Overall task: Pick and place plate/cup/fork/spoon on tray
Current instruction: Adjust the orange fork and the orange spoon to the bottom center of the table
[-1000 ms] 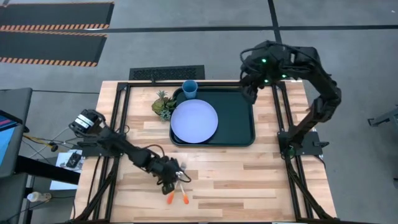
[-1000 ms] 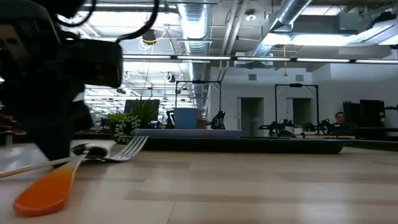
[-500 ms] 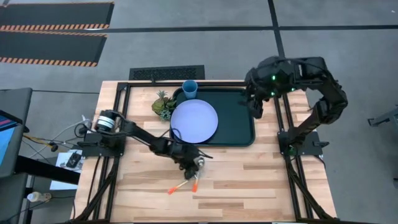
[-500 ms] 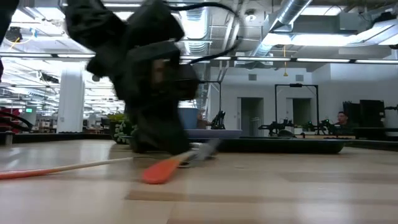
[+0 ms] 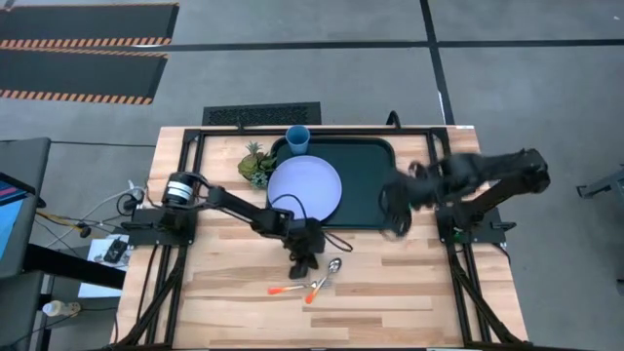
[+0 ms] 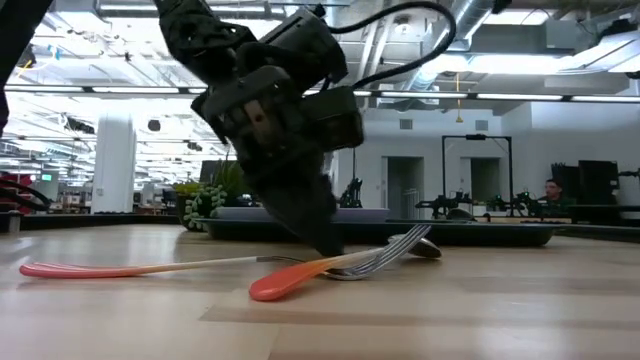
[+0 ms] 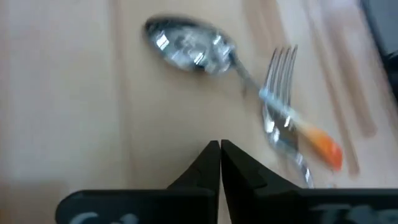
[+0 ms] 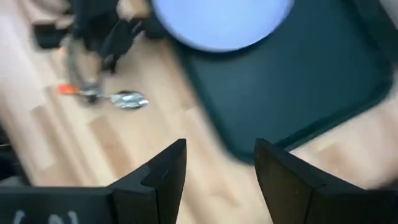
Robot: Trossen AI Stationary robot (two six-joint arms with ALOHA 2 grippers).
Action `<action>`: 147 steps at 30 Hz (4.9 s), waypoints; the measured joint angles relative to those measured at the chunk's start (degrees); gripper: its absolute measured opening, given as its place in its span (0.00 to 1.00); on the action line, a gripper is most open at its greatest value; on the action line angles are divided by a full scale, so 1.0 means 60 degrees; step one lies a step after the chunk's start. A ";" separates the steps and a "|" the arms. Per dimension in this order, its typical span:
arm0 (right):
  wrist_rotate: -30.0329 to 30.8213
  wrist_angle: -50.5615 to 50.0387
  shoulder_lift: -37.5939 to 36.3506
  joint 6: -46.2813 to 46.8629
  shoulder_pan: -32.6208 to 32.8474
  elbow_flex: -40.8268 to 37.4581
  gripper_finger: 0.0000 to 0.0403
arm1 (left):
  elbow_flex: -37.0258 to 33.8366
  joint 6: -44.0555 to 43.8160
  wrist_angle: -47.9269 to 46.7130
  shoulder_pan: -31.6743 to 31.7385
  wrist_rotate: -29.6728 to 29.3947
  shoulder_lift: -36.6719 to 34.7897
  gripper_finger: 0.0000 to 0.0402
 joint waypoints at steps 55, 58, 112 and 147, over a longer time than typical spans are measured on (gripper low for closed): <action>0.0654 0.3526 0.1547 0.3668 0.3304 -0.2654 0.52 | -0.0810 -0.5647 0.0727 -0.2781 -0.5571 -0.0788 0.00; 0.0661 0.3474 0.1543 0.3870 0.3386 -0.2654 0.52 | 0.0263 -0.5650 -0.0190 -0.2672 -0.5577 -0.0748 0.00; 0.1142 0.3527 0.1546 0.3530 0.3379 -0.2651 0.52 | -0.0574 -0.8151 0.1256 -0.3229 -0.7691 -0.0593 0.00; 0.0808 0.3600 0.1547 0.3988 0.3494 -0.2654 0.52 | -0.1460 -1.0363 0.1418 -0.3859 -0.8703 -0.0565 0.00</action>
